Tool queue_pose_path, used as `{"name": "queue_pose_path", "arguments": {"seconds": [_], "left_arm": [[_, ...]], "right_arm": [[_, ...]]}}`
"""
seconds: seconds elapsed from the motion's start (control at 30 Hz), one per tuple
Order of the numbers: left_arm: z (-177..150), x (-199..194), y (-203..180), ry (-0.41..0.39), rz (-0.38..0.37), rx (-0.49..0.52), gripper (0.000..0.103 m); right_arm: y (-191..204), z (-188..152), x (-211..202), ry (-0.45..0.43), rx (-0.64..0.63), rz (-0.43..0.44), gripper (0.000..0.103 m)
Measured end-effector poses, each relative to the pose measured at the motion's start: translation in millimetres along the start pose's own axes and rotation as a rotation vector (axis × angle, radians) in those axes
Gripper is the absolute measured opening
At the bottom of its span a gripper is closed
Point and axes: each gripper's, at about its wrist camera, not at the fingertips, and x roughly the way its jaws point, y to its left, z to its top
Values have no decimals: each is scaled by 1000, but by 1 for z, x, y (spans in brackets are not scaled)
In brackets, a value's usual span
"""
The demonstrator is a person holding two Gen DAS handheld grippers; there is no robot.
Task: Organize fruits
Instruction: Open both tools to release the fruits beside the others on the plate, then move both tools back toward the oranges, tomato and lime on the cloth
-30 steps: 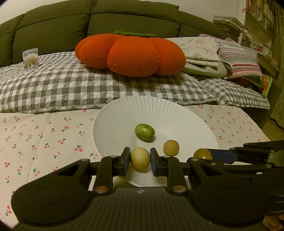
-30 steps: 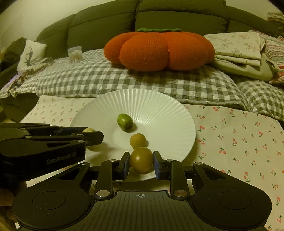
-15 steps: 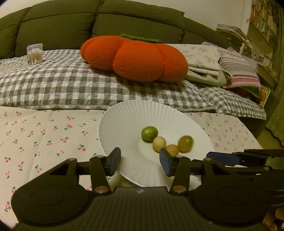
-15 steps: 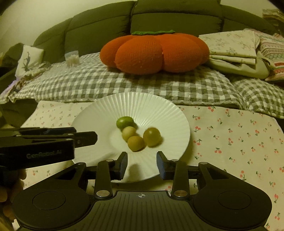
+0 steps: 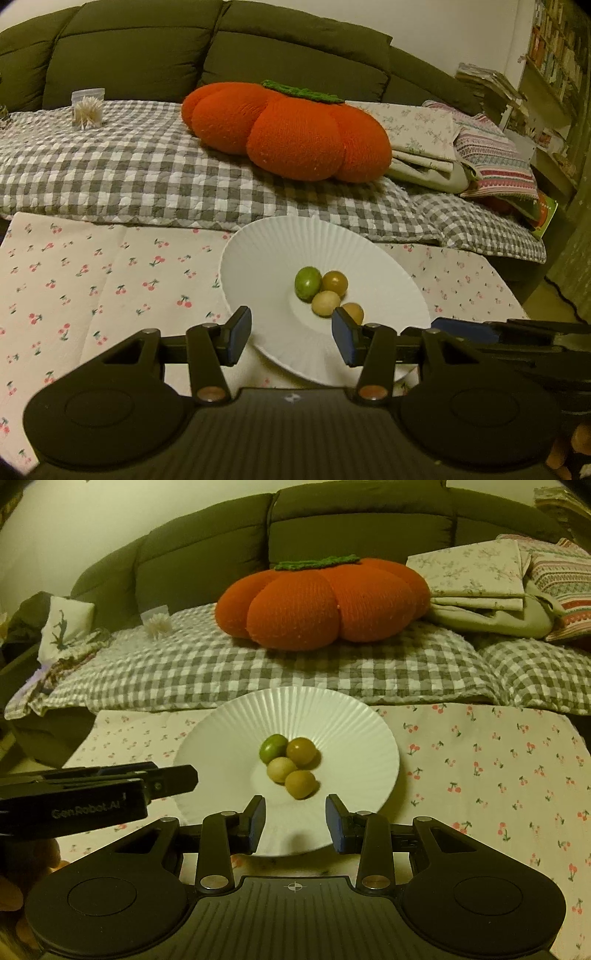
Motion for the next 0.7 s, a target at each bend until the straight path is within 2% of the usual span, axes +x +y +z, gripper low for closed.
{"name": "queue_pose_path", "arguments": {"seconds": [0.2, 0.27, 0.4, 0.63, 0.7], "left_arm": [[-4, -16, 2, 7, 29, 5, 56], [-6, -22, 3, 13, 39, 2, 62], [-12, -36, 8, 12, 62, 8, 66], [-22, -55, 26, 31, 113, -17, 77], [-25, -58, 30, 44, 122, -31, 78]], "right_arm": [[7, -6, -13, 19, 35, 11, 35], [9, -9, -15, 36, 50, 13, 35], [14, -16, -23, 50, 65, 17, 47], [21, -23, -33, 68, 94, 23, 61], [23, -25, -34, 72, 98, 19, 66]]}}
